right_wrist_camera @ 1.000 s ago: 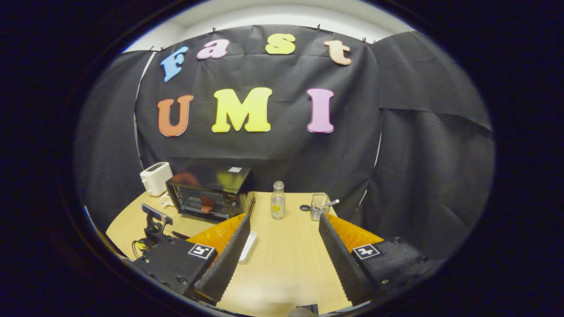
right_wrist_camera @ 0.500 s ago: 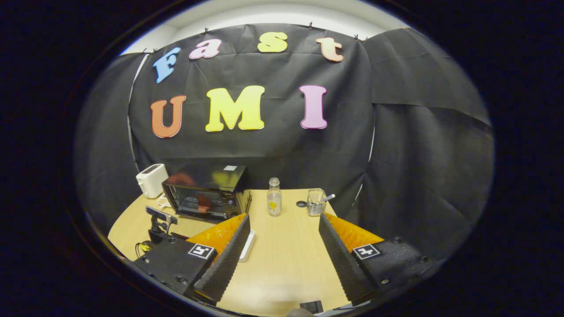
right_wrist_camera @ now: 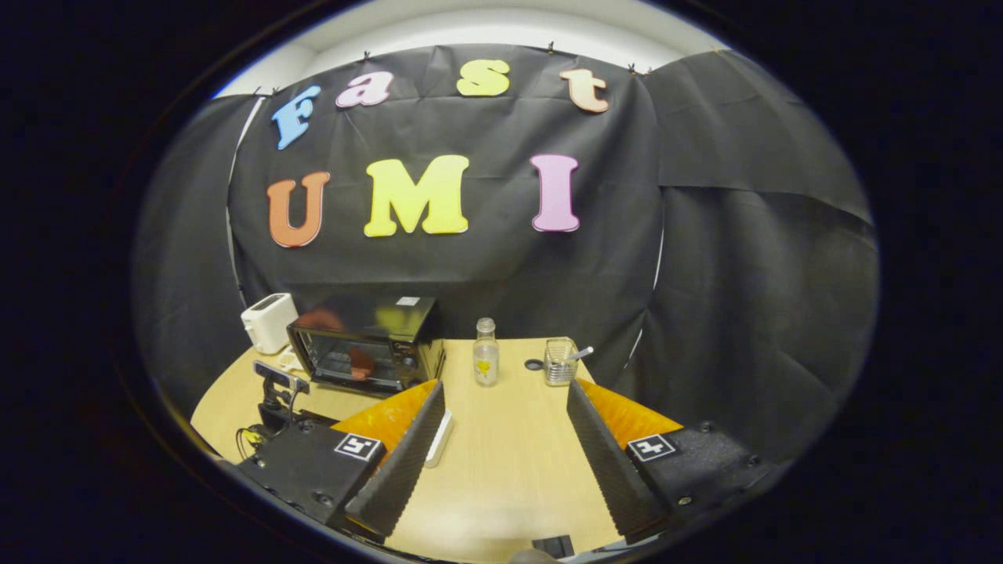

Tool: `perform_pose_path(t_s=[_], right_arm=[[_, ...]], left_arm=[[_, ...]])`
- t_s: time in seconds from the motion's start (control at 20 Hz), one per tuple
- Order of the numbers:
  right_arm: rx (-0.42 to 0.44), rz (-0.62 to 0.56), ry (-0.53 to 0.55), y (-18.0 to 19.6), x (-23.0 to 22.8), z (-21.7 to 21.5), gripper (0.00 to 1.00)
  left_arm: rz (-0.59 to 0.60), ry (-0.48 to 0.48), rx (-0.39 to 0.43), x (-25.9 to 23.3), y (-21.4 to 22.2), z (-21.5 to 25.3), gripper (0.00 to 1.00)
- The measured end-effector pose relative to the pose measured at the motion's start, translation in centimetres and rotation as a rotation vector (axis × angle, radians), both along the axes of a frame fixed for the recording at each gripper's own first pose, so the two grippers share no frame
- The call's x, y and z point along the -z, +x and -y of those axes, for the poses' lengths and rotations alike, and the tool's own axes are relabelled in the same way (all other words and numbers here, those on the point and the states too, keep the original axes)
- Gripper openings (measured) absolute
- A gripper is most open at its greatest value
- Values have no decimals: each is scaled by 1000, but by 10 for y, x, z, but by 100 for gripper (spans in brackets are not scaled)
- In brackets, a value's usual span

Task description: Open the electric oven with the left hand, put the food in, and close the electric oven.

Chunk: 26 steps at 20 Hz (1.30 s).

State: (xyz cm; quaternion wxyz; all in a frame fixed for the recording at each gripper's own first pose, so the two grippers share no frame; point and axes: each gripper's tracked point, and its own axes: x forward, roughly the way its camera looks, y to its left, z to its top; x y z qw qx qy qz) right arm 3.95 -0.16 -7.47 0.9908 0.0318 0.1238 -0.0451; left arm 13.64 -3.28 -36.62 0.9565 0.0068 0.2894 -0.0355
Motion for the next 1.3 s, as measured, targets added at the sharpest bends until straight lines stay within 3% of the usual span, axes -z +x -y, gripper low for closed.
perform_pose_path(t_s=[0.5, 0.85, 1.05, 1.3], right_arm=[[-11, 19, 46, 6, 3, -4, 99], [16, 27, 63, 5, 3, 4, 99], [37, 0, 58, 3, 6, 9, 99], [33, -20, 35, 2, 4, 4, 99]], left_arm=[[112, 6, 7, -64, 30, -10, 97], [193, 74, 60, -88, 54, -9, 96], [152, -20, 15, -87, 68, -8, 96], [196, -34, -3, -109, 97, -9, 97]])
